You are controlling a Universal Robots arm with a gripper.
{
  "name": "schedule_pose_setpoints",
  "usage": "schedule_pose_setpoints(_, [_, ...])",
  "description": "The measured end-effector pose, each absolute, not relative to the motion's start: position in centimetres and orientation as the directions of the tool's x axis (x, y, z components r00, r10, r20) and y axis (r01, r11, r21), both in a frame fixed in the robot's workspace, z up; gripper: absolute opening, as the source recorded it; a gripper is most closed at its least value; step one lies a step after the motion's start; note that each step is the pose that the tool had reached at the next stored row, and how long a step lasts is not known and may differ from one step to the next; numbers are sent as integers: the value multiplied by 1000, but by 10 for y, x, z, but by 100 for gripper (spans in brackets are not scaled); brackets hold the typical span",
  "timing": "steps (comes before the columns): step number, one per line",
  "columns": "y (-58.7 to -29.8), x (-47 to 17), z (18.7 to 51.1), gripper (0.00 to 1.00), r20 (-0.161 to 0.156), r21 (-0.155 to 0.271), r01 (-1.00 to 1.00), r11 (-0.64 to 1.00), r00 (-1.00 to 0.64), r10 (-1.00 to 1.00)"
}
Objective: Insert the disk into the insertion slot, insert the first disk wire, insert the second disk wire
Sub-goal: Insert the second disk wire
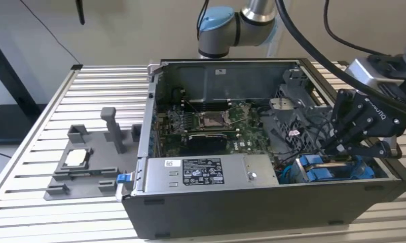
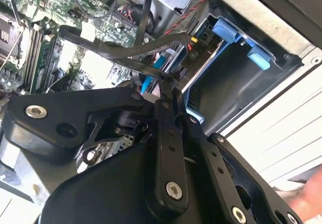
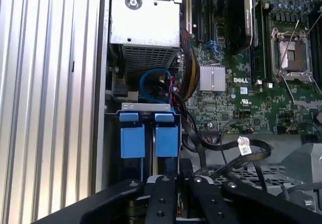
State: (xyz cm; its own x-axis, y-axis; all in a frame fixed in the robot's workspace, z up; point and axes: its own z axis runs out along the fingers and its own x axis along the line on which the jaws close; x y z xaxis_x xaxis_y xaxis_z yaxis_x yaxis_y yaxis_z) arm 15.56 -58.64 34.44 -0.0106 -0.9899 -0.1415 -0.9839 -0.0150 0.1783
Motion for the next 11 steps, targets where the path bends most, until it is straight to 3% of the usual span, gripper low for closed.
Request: schedule_pose_setpoints(11, [-588, 160, 340, 16, -141, 178, -984, -15, -11, -990])
